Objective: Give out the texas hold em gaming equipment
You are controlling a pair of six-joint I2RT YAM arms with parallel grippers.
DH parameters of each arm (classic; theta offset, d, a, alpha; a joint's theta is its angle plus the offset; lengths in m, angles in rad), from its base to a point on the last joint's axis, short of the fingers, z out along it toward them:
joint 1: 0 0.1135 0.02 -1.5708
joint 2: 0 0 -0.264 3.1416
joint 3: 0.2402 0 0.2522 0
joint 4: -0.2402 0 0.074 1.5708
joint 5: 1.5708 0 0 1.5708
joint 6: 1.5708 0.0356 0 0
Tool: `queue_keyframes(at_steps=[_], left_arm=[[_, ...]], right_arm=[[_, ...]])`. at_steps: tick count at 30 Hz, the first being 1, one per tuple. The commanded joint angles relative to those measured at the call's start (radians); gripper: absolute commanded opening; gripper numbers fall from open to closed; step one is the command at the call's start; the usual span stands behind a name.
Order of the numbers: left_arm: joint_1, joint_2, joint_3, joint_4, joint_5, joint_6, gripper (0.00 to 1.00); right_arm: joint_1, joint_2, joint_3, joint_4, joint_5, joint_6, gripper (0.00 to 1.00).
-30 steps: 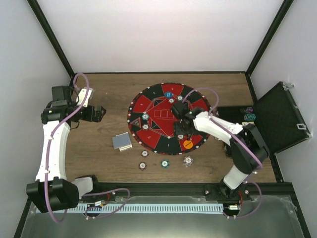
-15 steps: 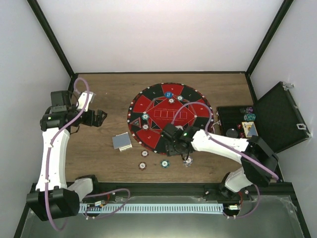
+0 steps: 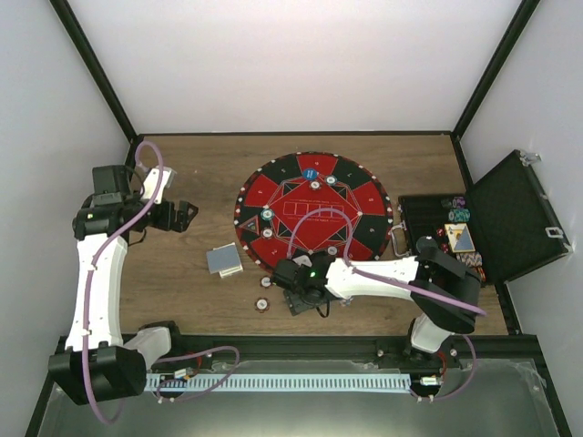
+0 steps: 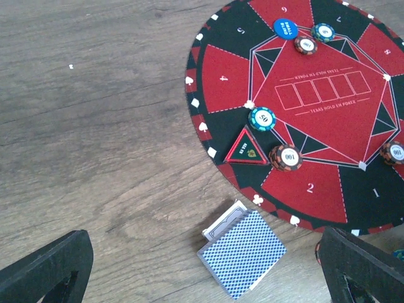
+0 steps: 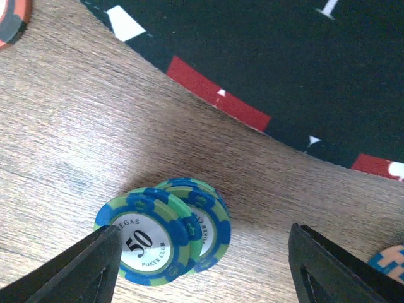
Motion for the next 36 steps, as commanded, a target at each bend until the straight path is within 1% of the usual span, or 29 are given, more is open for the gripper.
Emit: queue_keyframes(at_steps=[1, 9, 16, 24, 31, 36], left_arm=[[0.005, 0.002, 0.049, -0.020, 0.019, -0.009, 1.00], [0.005, 0.013, 0.069, -0.019, 0.036, -0.035, 1.00], [0.005, 0.012, 0.077, -0.015, 0.041, -0.041, 1.00], [0.005, -0.003, 0.066, -0.017, 0.035, -0.030, 1.00], [0.005, -0.008, 0.059, -0.013, 0.030, -0.023, 1.00], [0.005, -0.009, 0.064, -0.014, 0.027, -0.016, 1.00]], right_arm=[[0.009, -0.002, -0.013, 0.051, 0.005, 0.000, 0.75], [0.009, -0.014, -0.009, 0.036, 0.035, -0.014, 0.74], [0.006, -0.022, -0.024, 0.014, 0.059, -0.015, 0.71], [0.014, -0.035, 0.055, -0.022, 0.062, -0.011, 0.70], [0.091, 0.072, 0.162, -0.053, 0.072, -0.027, 0.73], [0.107, 0.127, 0.173, -0.058, 0.074, -0.030, 0.75]])
